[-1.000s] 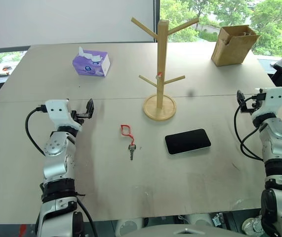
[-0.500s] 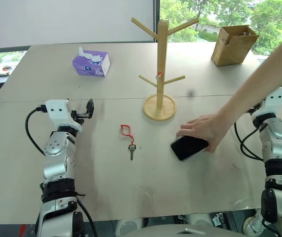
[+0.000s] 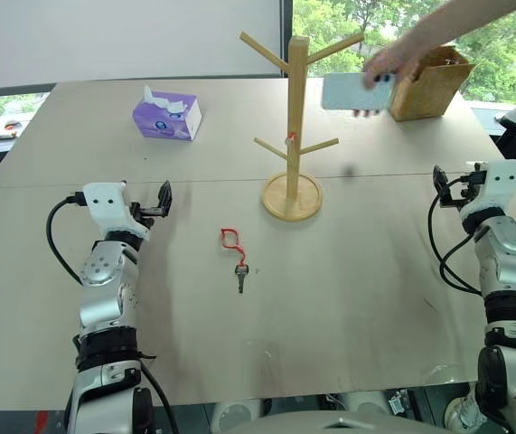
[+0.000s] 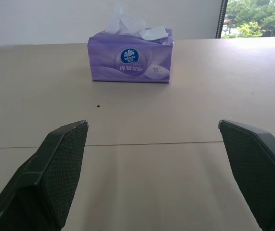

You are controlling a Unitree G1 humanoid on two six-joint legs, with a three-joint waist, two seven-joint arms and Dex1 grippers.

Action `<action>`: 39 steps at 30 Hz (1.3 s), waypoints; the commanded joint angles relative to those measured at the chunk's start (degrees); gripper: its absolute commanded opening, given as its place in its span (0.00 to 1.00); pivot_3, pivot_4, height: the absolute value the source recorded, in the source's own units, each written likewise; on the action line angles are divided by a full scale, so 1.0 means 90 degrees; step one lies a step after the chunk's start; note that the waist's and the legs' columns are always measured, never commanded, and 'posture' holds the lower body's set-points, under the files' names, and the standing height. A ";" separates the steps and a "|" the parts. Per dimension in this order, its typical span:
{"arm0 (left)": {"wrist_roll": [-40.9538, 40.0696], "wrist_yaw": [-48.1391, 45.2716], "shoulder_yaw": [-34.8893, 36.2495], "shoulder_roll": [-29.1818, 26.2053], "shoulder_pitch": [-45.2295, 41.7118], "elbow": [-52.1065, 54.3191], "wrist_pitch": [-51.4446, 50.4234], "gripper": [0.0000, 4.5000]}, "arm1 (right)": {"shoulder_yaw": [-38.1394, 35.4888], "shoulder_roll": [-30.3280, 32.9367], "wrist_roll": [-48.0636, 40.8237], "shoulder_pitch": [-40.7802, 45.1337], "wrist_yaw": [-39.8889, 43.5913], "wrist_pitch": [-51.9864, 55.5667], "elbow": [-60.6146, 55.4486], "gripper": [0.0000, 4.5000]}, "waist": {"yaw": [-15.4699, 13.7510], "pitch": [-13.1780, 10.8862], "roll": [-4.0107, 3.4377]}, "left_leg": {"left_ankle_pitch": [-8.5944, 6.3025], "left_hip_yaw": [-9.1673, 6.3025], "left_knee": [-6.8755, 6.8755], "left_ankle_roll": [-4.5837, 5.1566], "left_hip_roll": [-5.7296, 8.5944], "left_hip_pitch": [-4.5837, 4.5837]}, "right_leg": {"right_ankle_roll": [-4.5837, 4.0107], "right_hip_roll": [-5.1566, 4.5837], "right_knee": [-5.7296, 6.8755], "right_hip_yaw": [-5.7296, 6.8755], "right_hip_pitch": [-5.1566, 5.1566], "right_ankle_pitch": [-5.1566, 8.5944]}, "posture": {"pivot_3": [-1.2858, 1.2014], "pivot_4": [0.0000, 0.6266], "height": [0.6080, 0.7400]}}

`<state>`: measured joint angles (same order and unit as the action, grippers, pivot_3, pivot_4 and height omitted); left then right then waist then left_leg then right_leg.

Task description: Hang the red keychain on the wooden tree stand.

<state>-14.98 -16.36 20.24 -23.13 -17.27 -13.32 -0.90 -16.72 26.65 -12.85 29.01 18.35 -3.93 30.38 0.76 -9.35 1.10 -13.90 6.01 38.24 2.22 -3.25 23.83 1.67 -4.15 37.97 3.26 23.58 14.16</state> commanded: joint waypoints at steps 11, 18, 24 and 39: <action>-0.0072 -0.0066 0.0071 -0.0074 0.0002 0.0114 0.0062 1.00 | -0.0141 0.0072 -0.0059 0.0019 0.0023 -0.0162 -0.0036 0.97 | 0.0000 0.0000 0.0000 | 0.0000 0.0000 0.0000 0.0000 0.0000 0.0000 | 0.0000 0.0000 0.0000 0.0000 0.0000 0.0000 | 0.52 0.24 1.00; -0.0062 -0.0073 0.0041 -0.0076 -0.0014 0.0133 0.0029 1.00 | -0.0051 0.0227 -0.0853 -0.0386 0.1703 -0.0037 -0.0746 0.97 | -0.0014 0.0000 0.0000 | 0.0000 -0.0001 0.0000 0.0000 0.0000 0.0000 | 0.0000 0.0000 -0.0001 0.0001 0.0000 0.0000 | 0.52 0.24 1.00; -0.0035 -0.0144 -0.0012 -0.0132 -0.0191 -0.0029 0.0008 1.00 | 0.0729 0.1502 -0.2137 -0.2479 0.5087 0.1066 -0.3584 0.97 | -0.0046 -0.0001 -0.0001 | -0.0004 -0.0012 -0.0002 0.0006 -0.0002 0.0001 | 0.0001 -0.0001 -0.0008 0.0007 -0.0006 0.0000 | 0.52 0.24 1.00; 0.0508 0.1645 -0.1192 0.1460 0.0630 0.3193 -0.1770 1.00 | 0.0815 0.2283 -0.1820 -0.3405 0.6809 -0.0053 -0.3985 0.97 | -0.0183 -0.0011 0.0030 | -0.0005 -0.0025 0.0016 0.0010 0.0005 0.0000 | 0.0003 -0.0003 -0.0009 0.0008 -0.0017 -0.0001 | 0.52 0.24 1.00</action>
<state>-12.16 -2.86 12.07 -9.83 -12.31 8.92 -14.78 -7.78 47.23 -29.41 -1.70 79.04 -2.52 -5.96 -0.89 -9.45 1.37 -13.95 5.77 38.38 2.30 -3.20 23.82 1.69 -4.17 37.90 3.34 23.42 14.15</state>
